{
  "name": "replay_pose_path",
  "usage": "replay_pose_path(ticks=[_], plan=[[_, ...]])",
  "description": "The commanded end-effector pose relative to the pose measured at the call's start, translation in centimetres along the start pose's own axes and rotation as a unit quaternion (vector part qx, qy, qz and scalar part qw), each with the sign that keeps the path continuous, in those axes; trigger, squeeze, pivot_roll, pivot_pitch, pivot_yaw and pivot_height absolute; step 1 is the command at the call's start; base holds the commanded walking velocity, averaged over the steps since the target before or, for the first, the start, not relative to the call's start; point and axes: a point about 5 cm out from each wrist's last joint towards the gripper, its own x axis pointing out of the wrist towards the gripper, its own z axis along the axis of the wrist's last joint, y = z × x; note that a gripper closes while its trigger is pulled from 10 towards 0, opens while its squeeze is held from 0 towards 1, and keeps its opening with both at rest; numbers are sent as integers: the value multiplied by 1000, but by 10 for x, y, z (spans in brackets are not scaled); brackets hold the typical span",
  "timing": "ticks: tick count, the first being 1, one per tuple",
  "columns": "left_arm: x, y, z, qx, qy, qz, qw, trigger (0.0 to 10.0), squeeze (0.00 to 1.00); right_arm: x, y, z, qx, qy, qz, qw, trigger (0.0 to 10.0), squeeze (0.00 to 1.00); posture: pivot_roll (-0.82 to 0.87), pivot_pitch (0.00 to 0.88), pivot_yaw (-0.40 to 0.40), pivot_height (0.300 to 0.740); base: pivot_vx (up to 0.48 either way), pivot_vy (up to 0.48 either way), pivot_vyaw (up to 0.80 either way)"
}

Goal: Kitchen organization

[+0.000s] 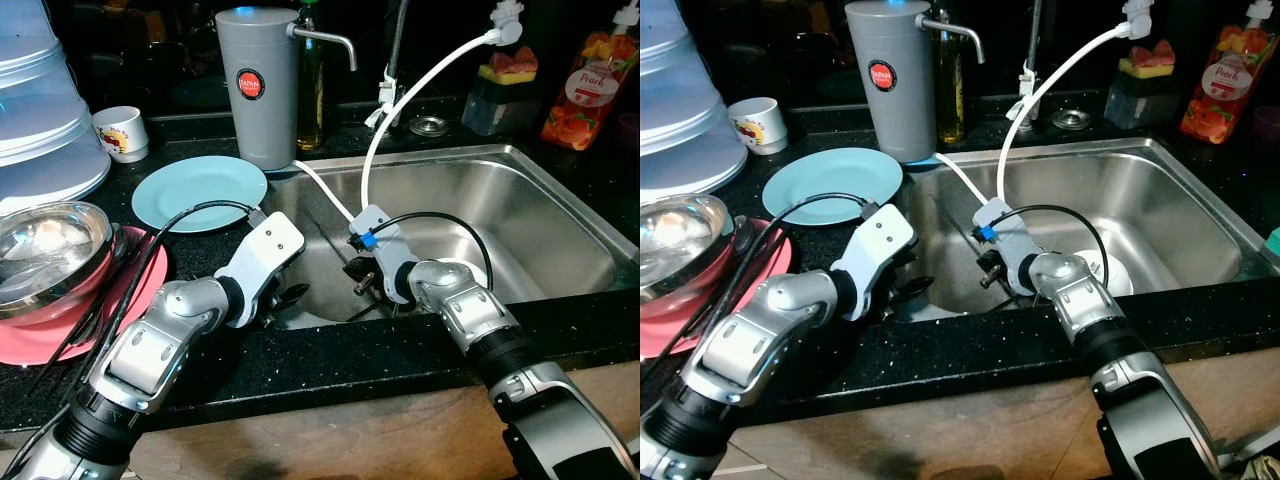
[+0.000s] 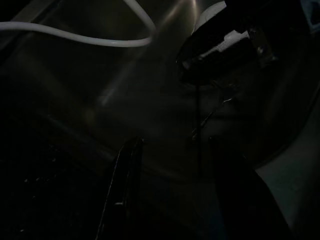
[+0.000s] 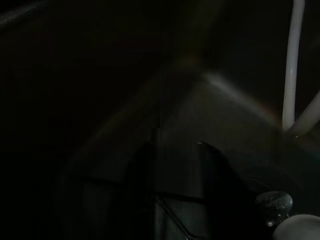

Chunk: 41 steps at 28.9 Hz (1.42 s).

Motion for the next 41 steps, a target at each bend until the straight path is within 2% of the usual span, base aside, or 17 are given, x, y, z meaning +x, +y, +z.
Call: replay_pose_path(ticks=[1,2,7,9,10,11,12,13,15,17,18,23,27,28,32,38,41], plan=[[1,0,-7,6,16,-2,1000,10000,0,1,-2,-6,8,11,-5,1000,10000,1000,28,0,23,740,0,0,0],[2,2,-6,9,13,4,1000,10000,0,0,-7,-4,3,10,-26,1000,10000,0,29,0,22,740,0,0,0],[4,15,2,30,-4,55,998,10000,0,-6,-22,14,26,-50,-89,994,10000,0,40,0,6,740,0,0,0],[5,25,7,55,-7,80,995,10000,0,-9,-25,26,52,-95,-105,989,10000,0,45,0,0,740,0,0,0],[7,40,11,100,3,97,990,10000,90,-13,-22,42,83,-148,-106,980,10000,0,48,0,-1,740,0,0,0],[7,46,12,121,10,105,987,10000,431,-14,-20,47,92,-165,-103,976,10000,0,48,0,-1,740,0,0,0],[7,46,12,121,10,105,987,10000,431,-14,-20,47,92,-165,-103,976,10000,0,48,0,-1,740,0,0,0],[8,53,12,146,19,113,983,10000,1000,-15,-16,53,103,-182,-97,973,10000,0,49,0,0,740,0,0,0],[8,56,12,160,24,118,980,10000,1000,-15,-14,56,108,-190,-93,972,10000,0,49,0,1,740,0,0,0],[10,66,13,209,36,131,968,10000,1000,-16,-6,65,114,-215,-79,967,10000,0,46,0,5,740,0,0,0],[11,73,13,217,41,143,965,10000,1000,-17,0,72,119,-231,-68,963,10000,0,43,0,14,740,0,0,0],[15,91,10,222,63,170,958,10000,1000,-20,14,84,122,-258,-47,957,10000,0,33,2,28,740,0,0,0],[16,99,8,221,76,191,954,10000,1000,-21,17,84,118,-259,-44,958,10000,0,28,2,32,740,0,0,0],[17,101,6,222,82,194,952,10000,12,-22,18,83,116,-258,-45,958,10000,0,26,2,32,740,0,0,0],[18,105,0,207,97,196,954,10000,0,-24,18,83,114,-256,-46,959,10000,0,25,1,32,740,0,0,0],[17,113,-15,132,122,207,962,10000,0,-29,16,84,108,-255,-51,960,10000,0,23,2,27,740,0,0,0],[17,114,-22,124,136,204,962,10000,0,-29,15,86,108,-255,-52,960,10000,0,24,2,24,740,0,0,0]])
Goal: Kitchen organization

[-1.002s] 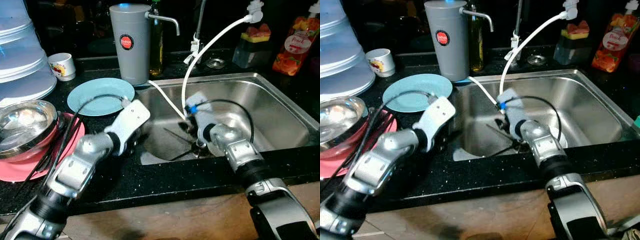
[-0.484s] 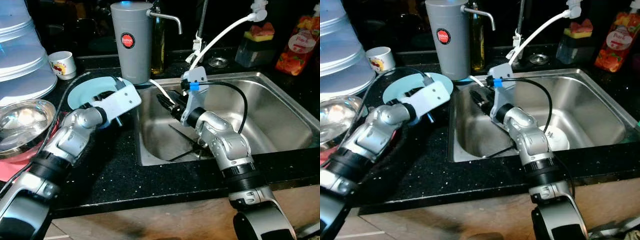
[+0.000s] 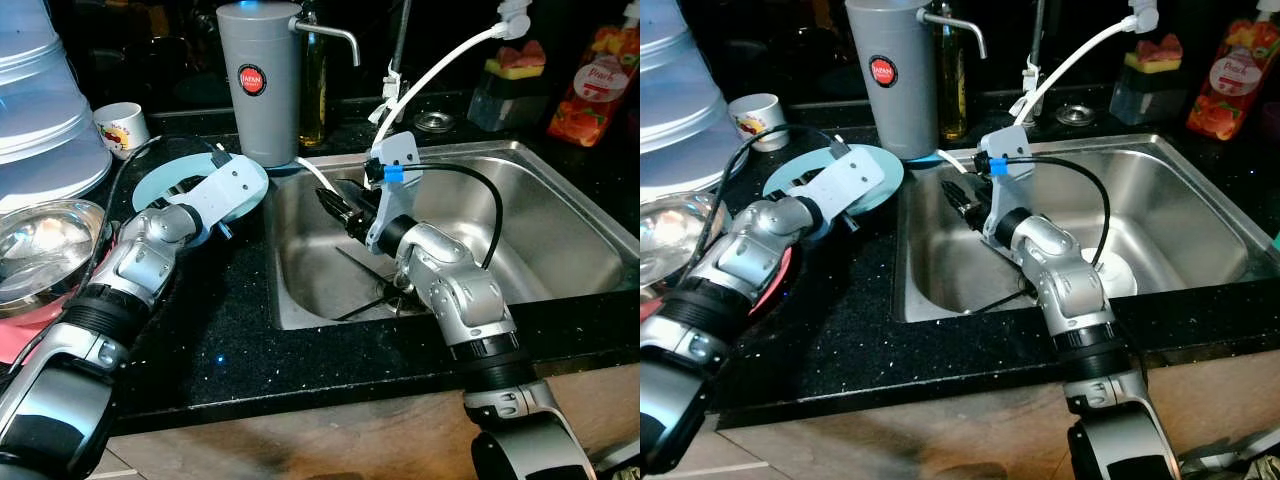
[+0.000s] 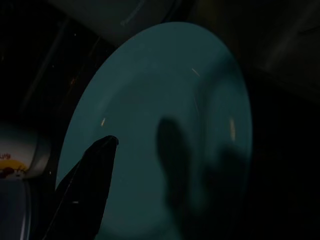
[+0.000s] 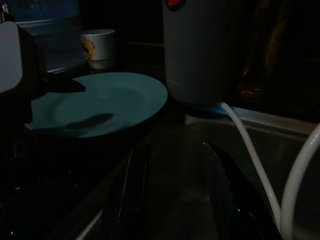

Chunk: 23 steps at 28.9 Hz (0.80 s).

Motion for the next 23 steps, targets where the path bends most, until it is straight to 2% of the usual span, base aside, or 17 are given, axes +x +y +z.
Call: replay_pose_path(ticks=[1,3,4,5,6,14,23], plan=[[2,-8,-17,-11,40,-20,999,10000,0,0,1,3,-3,-1,1,1000,10000,0,24,2,24,740,0,0,0],[2,-8,-20,-11,45,-22,999,10000,0,0,1,4,-3,-2,1,1000,10000,0,24,2,24,740,0,0,0],[3,-7,-23,-12,49,-21,998,5451,0,0,2,5,-2,-4,0,1000,10000,0,24,2,24,740,0,0,0],[3,-6,-24,-12,49,-20,999,5451,0,0,2,6,-2,-4,0,1000,10000,0,24,2,24,740,0,0,0],[3,-5,-24,-9,49,-18,999,0,0,0,2,6,-2,-4,0,1000,10000,0,25,2,22,740,0,0,0],[3,0,-16,21,23,3,1000,0,0,0,1,7,0,-5,-2,1000,10000,0,25,0,24,740,0,0,0],[1,-7,-8,58,-8,17,998,0,0,-1,-1,7,1,-5,-7,1000,10000,0,23,2,26,740,0,0,0]])
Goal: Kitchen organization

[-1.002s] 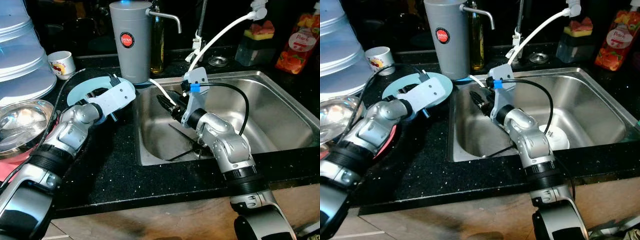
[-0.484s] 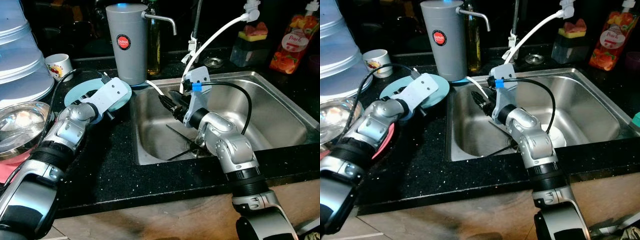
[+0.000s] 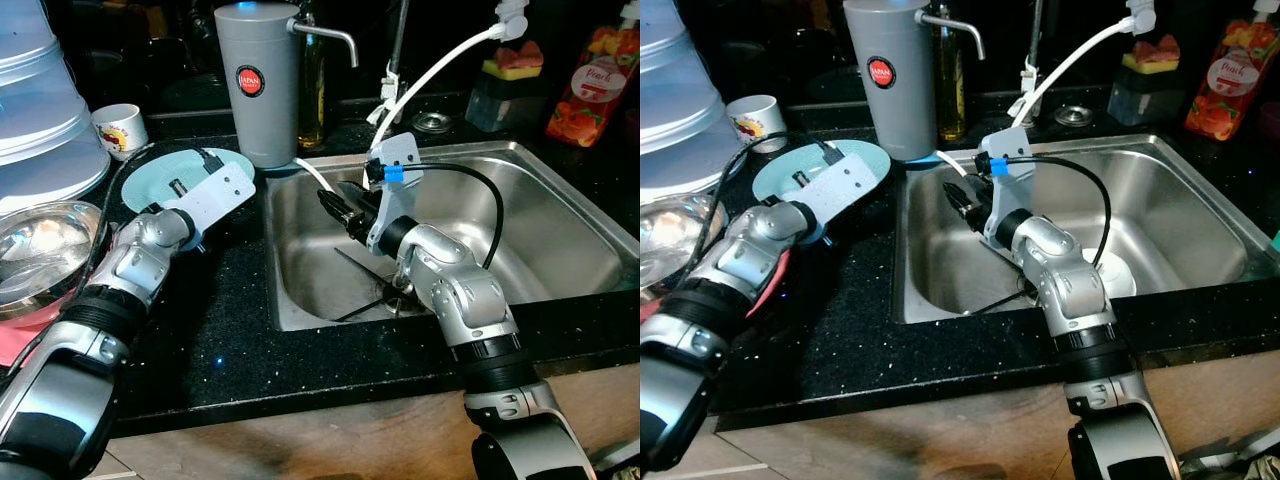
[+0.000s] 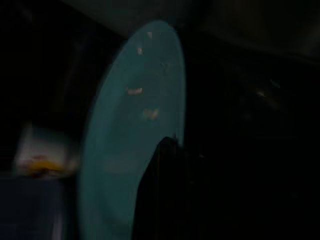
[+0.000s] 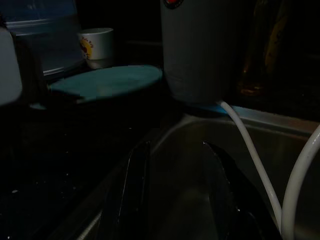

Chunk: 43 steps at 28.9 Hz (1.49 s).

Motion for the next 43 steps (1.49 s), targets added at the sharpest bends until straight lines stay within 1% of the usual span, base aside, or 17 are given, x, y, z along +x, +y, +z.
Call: replay_pose_path(ticks=[1,9,12,16,27,28,29,30,31,32,34,35,36,39,40,41,43], plan=[[-2,-10,-7,1,9,-18,1000,0,0,-1,0,5,-1,-6,-2,1000,10000,0,23,2,26,740,0,0,0],[-8,3,1,14,-11,24,1000,0,0,-1,-1,5,-1,-7,-2,1000,10000,0,23,2,26,740,0,0,0],[-12,16,13,5,-45,68,997,0,0,0,-2,7,1,-10,-4,1000,10000,0,20,0,23,740,0,0,0],[-25,42,37,-12,-114,153,982,0,0,-1,-3,9,4,-15,-8,1000,10000,0,15,0,26,740,0,0,0],[-48,68,61,-11,-161,203,966,0,0,-3,-3,10,13,-21,-11,1000,10000,0,12,0,34,740,0,0,0],[-52,71,66,-40,-173,199,964,0,0,-3,-4,11,13,-22,-11,1000,10000,0,13,0,32,740,0,0,0],[-55,74,75,-134,-203,174,954,0,0,-4,-4,12,14,-24,-11,1000,10000,0,16,0,31,740,0,0,0],[-55,74,75,-134,-203,174,954,0,0,-4,-4,12,14,-24,-11,1000,10000,0,16,0,31,740,0,0,0],[-58,73,84,-219,-234,137,937,0,0,-4,-4,13,15,-27,-12,999,10000,0,18,0,30,740,0,0,0],[-63,68,94,-324,-272,66,904,0,0,-3,-4,16,20,-33,-12,999,10000,0,18,0,30,740,0,0,0],[-70,58,106,-421,-313,-32,851,0,0,-3,-3,19,28,-42,-13,999,10000,0,17,0,31,740,0,0,0],[-70,58,106,-421,-313,-32,851,0,0,-3,-3,19,28,-42,-13,999,10000,0,17,0,31,740,0,0,0],[-72,55,109,-445,-323,-67,832,0,0,-3,-3,20,30,-45,-13,998,10000,0,17,0,31,740,0,0,0],[-80,50,111,-480,-338,-134,798,0,0,-3,-2,24,38,-54,-12,998,10000,0,16,0,34,740,0,0,0],[-80,50,111,-480,-338,-134,798,0,0,-3,-2,24,38,-54,-12,998,10000,0,16,0,34,740,0,0,0],[-83,49,111,-487,-342,-151,789,0,0,-4,-2,25,40,-57,-12,998,10000,0,15,0,34,740,0,0,0],[-88,51,110,-522,-353,-189,753,0,0,-4,-2,26,45,-60,-12,997,10000,0,16,0,34,740,0,0,0]])
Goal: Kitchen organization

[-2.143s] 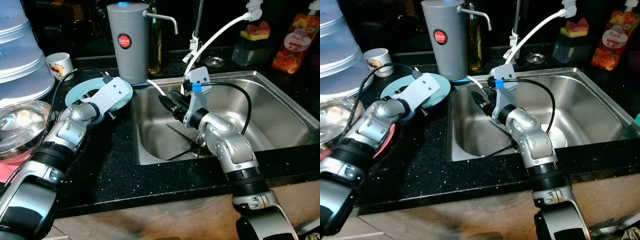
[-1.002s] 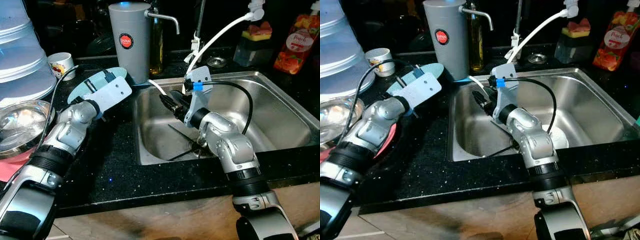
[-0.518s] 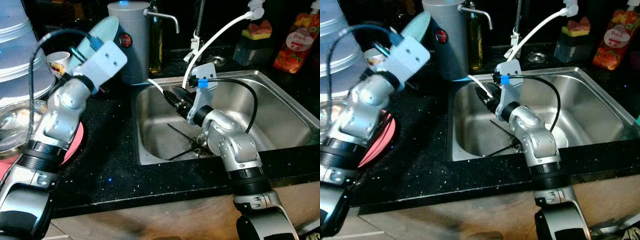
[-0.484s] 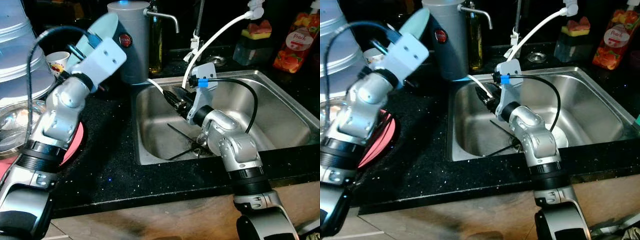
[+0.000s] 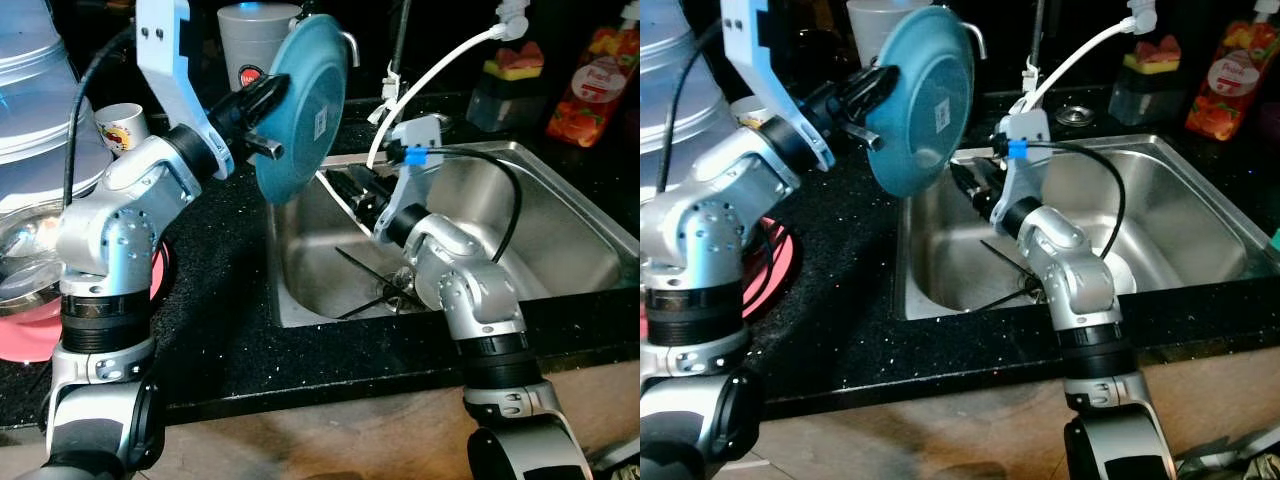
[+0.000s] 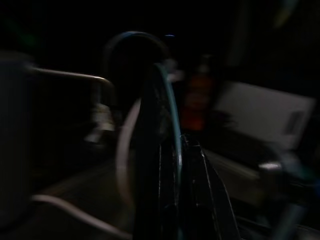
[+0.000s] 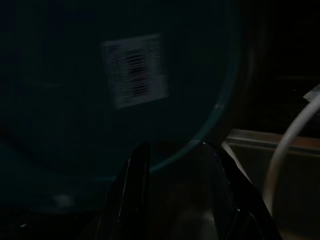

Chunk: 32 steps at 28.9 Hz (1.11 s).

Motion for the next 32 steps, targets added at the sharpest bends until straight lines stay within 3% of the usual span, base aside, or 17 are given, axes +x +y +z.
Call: replay_pose_path(ticks=[1,5,9,10,11,14,19,20,22,25,26,32], plan=[[-5,-1,5,-43,-11,-26,999,0,0,1,4,7,7,-12,7,1000,10000,0,16,0,34,740,0,0,0],[-11,1,7,-118,-35,-37,992,0,0,1,3,8,21,-18,3,1000,10000,0,20,0,33,740,0,0,0],[-19,13,4,-178,-47,2,983,0,0,-2,0,7,40,-23,-9,999,10000,0,23,0,29,740,0,0,0],[-21,16,2,-192,-50,9,980,0,0,-2,-2,6,53,-24,-16,998,10000,310,25,3,28,740,0,0,0],[-22,18,1,-202,-51,12,978,0,0,-3,-4,5,64,-26,-23,997,10000,1000,27,3,28,740,0,0,0],[-32,26,-7,-220,-33,25,975,0,0,-6,-10,2,127,-33,-35,991,10000,1000,29,5,27,740,0,0,0],[-40,30,-14,-203,-1,37,978,0,0,-10,-18,-2,189,-28,-38,981,10000,1000,28,5,28,740,0,0,0],[-42,29,-13,-215,-1,35,976,0,0,-14,-20,-6,234,-24,-35,971,10000,1000,30,5,28,740,0,0,0],[-44,29,-11,-231,-7,29,972,0,0,-17,-22,-10,268,-23,-32,963,10000,1000,30,6,28,740,0,0,0],[-47,30,-9,-252,-16,27,967,0,0,-19,-22,-13,301,-18,-26,953,10000,1000,31,6,28,740,0,0,0],[-48,29,-8,-280,-31,17,959,0,0,-22,-20,-17,313,-9,-17,950,10000,1000,34,7,27,740,0,0,0],[-51,29,-4,-317,-59,-2,946,0,0,-24,-19,-18,336,-6,-9,942,10000,1000,35,7,28,740,0,0,0]])
